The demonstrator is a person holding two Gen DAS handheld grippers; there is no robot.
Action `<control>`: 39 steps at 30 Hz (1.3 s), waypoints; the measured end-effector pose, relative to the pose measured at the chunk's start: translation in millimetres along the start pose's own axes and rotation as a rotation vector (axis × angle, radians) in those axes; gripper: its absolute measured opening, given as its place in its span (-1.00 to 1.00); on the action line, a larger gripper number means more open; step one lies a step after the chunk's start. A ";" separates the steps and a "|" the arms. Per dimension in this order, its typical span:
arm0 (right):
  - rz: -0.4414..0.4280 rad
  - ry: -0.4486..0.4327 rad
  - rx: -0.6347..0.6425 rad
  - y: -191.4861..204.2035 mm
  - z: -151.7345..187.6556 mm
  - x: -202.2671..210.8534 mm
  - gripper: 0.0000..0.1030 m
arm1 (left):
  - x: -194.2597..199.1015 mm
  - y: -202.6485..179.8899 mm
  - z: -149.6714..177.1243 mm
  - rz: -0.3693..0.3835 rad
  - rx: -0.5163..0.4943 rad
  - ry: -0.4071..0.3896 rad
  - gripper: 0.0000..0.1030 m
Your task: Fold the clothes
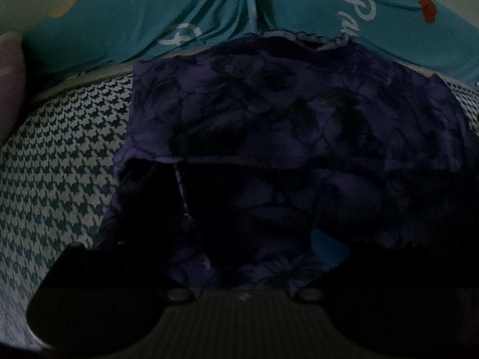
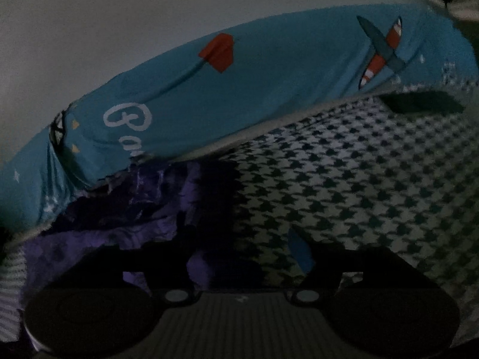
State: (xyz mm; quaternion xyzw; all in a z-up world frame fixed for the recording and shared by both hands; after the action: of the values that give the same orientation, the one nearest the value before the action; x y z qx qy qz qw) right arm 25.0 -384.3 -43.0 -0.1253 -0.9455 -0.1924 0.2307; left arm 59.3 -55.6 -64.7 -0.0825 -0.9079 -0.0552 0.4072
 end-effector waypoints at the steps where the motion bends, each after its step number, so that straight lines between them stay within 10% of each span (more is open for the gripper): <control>1: -0.010 0.000 -0.005 -0.5 1.0 -0.7 0.36 | -0.2 1.3 -0.7 0.000 0.012 0.001 1.00; 26: -0.057 -0.008 0.147 25.2 33.4 -47.1 0.48 | -5.6 15.2 -4.8 -0.017 0.078 0.015 1.00; 32: -0.087 -0.010 0.174 38.4 33.6 -45.3 -0.29 | -6.9 18.3 -5.2 -0.018 0.088 0.015 1.00; 39: -0.072 -0.047 0.221 53.5 32.6 -35.9 -0.60 | -5.7 20.8 -4.8 -0.027 0.082 0.004 1.00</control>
State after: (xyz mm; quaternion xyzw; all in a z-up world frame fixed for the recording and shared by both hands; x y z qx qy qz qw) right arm 60.6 -328.0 -70.7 -0.0694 -0.9700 -0.0922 0.2138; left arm 70.6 -36.6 -65.1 -0.0535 -0.9097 -0.0237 0.4112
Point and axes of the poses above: each gripper's, at about its wrist camera, not at the fingertips, and x roughly against the way its jaws point, y to its left, z to its underside, the point moved 2 cm from there along -x, roughly the way its jaws point, and after that the axes turned 9 degrees about -y, right-handed, at the moved point
